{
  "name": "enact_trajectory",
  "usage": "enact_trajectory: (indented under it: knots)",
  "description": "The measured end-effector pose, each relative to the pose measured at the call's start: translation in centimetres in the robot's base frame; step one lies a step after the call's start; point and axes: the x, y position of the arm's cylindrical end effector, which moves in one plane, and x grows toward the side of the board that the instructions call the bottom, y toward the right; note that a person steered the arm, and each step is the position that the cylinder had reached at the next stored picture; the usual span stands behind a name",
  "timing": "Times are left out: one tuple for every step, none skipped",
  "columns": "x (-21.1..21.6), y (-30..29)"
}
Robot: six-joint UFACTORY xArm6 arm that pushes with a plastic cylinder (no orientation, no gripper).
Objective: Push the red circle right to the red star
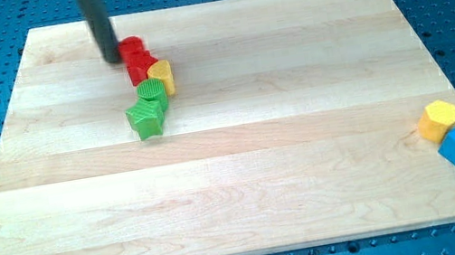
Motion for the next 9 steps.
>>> enact_trajectory:
  knots:
    - [-0.3,-5.1]
    - [-0.3,-4.3]
    - [-0.5,3.1]
    - [-0.6,7.4]
    - [-2.5,7.2]
    - [-1.1,11.7]
    - [1.1,9.5]
    - [2.2,8.3]
    - [2.4,11.5]
